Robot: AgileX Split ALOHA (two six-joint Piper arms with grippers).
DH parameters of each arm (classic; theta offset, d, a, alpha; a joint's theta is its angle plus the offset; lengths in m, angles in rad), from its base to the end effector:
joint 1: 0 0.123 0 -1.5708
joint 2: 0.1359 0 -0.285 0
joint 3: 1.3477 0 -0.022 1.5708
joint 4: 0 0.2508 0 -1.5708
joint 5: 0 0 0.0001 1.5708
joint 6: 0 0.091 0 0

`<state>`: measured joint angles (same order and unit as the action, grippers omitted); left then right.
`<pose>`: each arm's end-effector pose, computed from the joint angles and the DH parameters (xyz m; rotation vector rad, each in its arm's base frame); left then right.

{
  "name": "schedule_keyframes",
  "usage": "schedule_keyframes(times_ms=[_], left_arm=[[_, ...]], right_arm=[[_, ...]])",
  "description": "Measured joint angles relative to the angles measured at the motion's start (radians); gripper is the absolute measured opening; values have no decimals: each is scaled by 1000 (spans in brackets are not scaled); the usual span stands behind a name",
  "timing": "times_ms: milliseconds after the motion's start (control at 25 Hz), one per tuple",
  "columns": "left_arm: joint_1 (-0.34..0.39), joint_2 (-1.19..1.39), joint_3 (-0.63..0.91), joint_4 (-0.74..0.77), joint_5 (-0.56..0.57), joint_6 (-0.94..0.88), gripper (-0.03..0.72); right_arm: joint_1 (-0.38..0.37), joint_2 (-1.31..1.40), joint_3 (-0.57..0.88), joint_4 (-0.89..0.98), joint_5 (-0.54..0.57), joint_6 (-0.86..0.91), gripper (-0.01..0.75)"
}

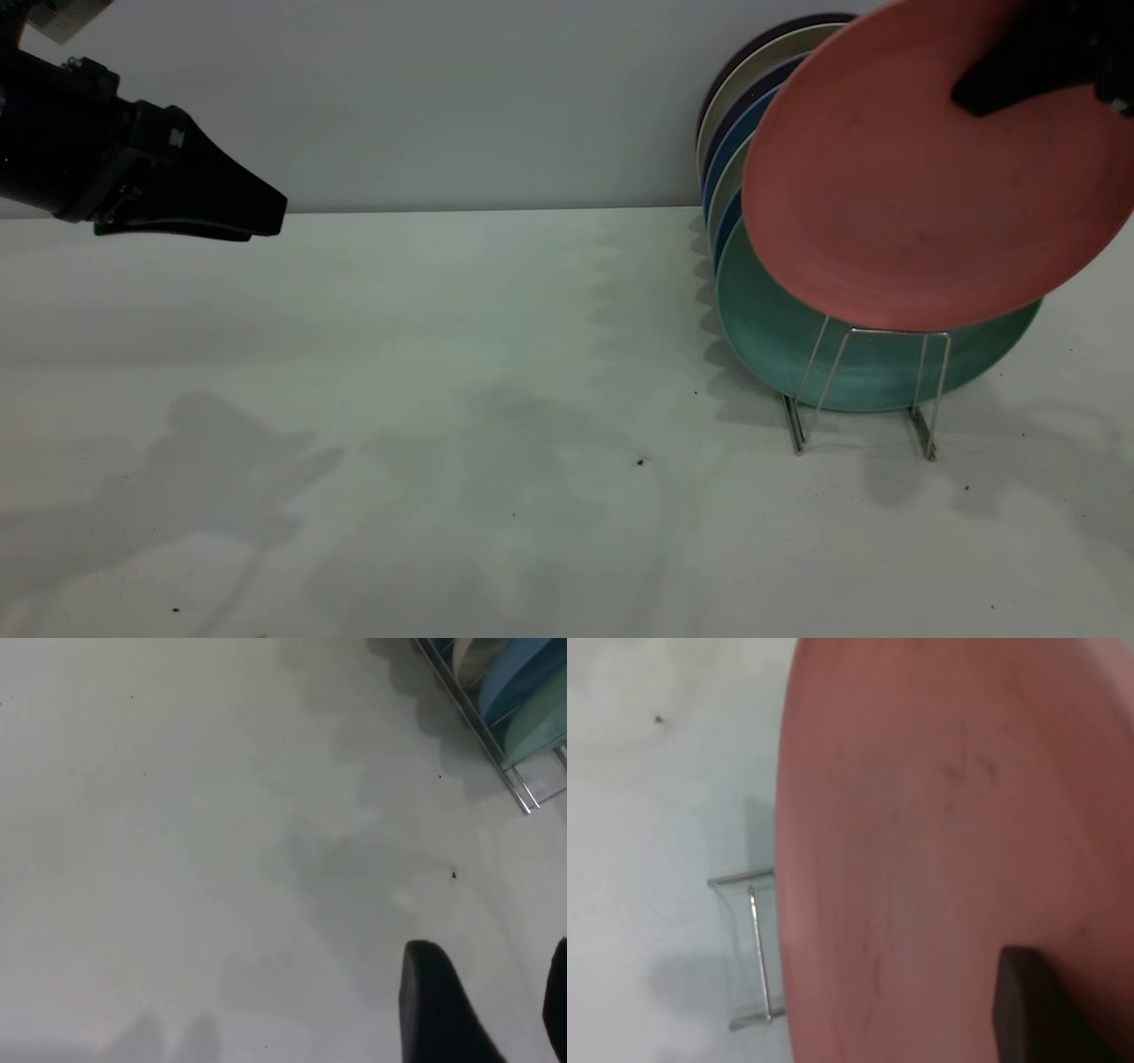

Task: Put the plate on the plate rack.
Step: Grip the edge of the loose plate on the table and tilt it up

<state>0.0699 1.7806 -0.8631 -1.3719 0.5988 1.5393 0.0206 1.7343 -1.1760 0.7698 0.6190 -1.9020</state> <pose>0.3279 -0.0275 0.1586 0.3912 2.3789 -0.6124 0.3654 0.0443 0.2336 -1.5411 1.8468 -0.0276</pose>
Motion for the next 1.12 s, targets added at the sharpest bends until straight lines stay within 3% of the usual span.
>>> schedule_keyframes(times_ms=[680, 880, 1120], left_arm=[[0, 0, 0, 0, -1, 0, 337], [0, 0, 0, 0, -1, 0, 337], [0, 0, 0, 0, -12, -3, 337]], right_arm=[[0, 79, 0, 85, 28, -106, 137], [0, 79, -2, 85, 69, -93, 255], [0, 79, -2, 85, 98, 47, 401]])
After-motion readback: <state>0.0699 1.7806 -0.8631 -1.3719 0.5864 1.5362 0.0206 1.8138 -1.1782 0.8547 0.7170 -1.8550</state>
